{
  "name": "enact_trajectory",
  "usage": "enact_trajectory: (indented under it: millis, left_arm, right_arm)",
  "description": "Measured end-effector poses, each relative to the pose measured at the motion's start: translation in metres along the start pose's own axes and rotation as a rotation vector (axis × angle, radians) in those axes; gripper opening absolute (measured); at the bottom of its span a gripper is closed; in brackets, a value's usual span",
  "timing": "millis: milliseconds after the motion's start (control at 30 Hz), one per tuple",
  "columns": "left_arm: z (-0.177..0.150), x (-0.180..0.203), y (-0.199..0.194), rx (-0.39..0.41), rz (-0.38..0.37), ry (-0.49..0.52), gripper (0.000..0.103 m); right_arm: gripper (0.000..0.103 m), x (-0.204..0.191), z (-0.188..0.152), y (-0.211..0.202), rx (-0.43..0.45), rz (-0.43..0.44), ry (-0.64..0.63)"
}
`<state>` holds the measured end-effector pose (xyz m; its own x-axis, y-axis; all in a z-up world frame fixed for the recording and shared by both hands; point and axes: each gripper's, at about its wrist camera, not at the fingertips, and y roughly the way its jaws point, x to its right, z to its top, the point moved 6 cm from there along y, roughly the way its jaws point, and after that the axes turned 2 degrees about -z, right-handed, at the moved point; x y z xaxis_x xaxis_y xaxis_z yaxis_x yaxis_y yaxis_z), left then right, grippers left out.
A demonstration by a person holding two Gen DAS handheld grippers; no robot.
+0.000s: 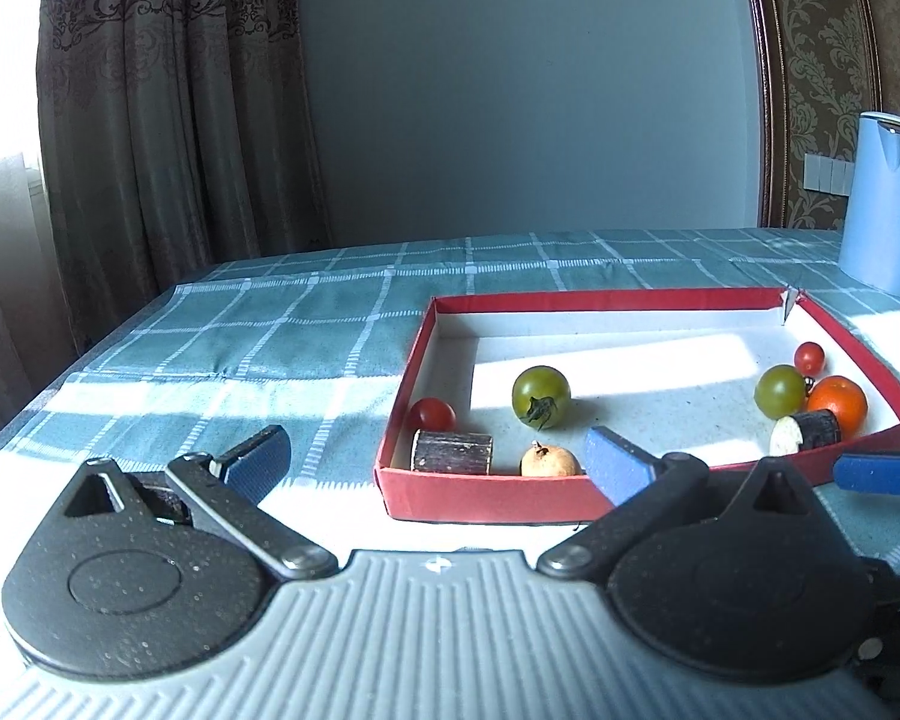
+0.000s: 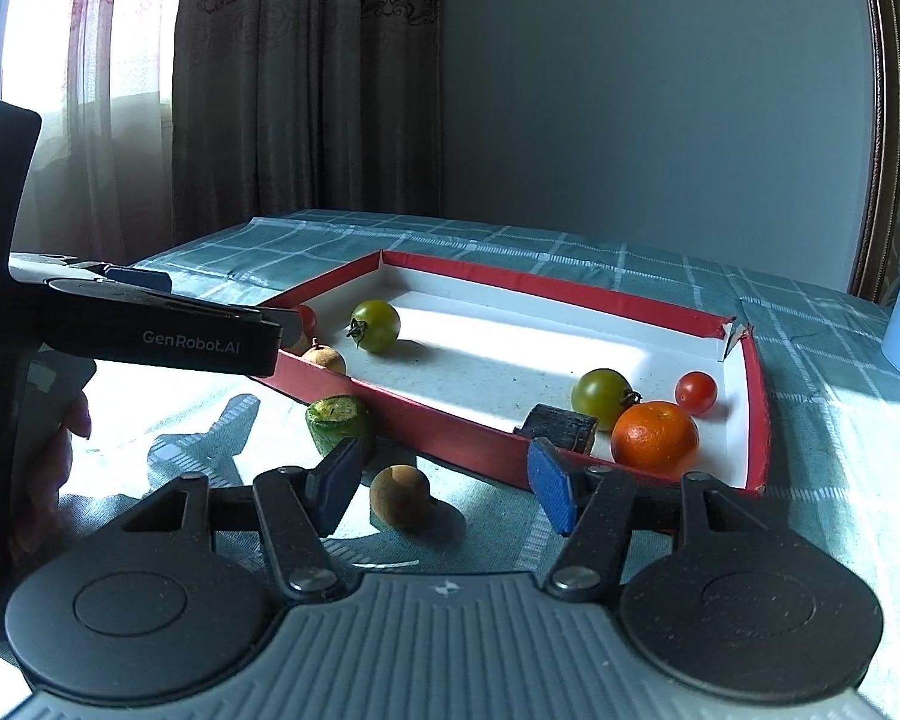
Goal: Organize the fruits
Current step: 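Grasp the brown longan with the right gripper while the left withdraws from the tray, then grasp the green pepper piece with the left gripper while the right holds the longan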
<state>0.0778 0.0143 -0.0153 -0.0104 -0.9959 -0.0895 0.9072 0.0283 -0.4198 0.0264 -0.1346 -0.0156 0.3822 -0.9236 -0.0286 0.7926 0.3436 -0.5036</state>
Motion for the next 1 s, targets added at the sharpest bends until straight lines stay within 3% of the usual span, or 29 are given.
enact_trajectory:
  millis: [67,200,233,300,400,533,667,1000]
  left_arm:
    - [-0.001,0.003,0.001,-0.002,0.005,0.020,0.103]
    - [-0.003,0.011,0.002,0.000,0.010,0.066,0.103]
    - [-0.003,0.012,0.002,0.001,0.011,0.072,0.103]
    - [-0.004,0.013,0.003,0.000,0.011,0.080,0.103]
    - [-0.004,0.013,0.004,-0.005,0.013,0.086,0.103]
    - [-0.006,0.014,0.002,-0.007,0.000,0.090,0.103]
    - [-0.012,0.018,-0.004,-0.025,-0.054,0.101,0.103]
    - [-0.020,0.044,-0.002,-0.077,-0.185,0.143,0.103]
  right_arm:
    - [0.060,-0.004,-0.002,0.006,-0.036,0.010,-0.019]
    - [0.050,-0.006,-0.006,0.024,-0.127,0.023,0.023]
    - [0.048,-0.005,-0.005,0.025,-0.125,0.026,0.030]
    - [0.034,-0.007,-0.005,0.026,-0.121,0.022,0.021]
    - [0.028,-0.010,-0.006,0.025,-0.113,0.027,0.005]
    - [0.027,-0.005,-0.005,0.020,-0.097,0.014,0.024]
    - [0.027,0.007,-0.008,0.007,-0.080,-0.065,0.021]
    - [0.027,0.029,-0.015,-0.003,-0.085,-0.100,0.086]
